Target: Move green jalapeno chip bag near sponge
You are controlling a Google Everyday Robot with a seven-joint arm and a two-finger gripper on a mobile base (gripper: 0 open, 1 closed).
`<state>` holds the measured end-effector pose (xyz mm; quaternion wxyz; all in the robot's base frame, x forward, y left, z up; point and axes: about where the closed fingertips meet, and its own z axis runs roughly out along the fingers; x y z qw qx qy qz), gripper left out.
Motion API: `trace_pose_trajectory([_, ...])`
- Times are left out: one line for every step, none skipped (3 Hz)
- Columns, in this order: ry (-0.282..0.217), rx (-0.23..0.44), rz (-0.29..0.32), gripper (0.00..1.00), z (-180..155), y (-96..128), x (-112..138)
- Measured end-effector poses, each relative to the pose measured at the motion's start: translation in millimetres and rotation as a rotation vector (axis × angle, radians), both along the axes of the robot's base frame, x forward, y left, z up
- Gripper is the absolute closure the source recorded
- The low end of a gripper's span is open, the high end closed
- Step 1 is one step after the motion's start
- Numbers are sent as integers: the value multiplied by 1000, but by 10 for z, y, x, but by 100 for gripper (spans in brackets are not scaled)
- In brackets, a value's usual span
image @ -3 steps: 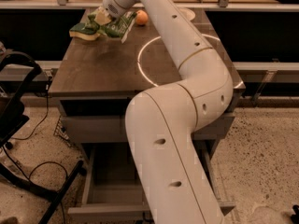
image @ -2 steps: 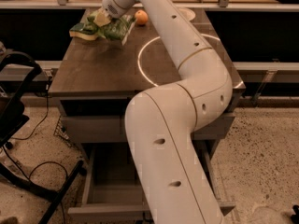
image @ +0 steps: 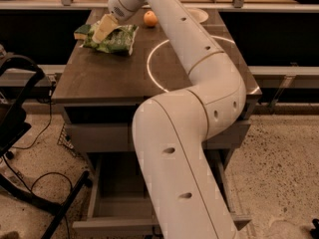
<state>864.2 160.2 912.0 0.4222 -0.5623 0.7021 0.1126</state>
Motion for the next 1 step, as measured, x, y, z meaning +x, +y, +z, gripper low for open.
trace_pose_trajectory([0,0,0,0,-1,1,0])
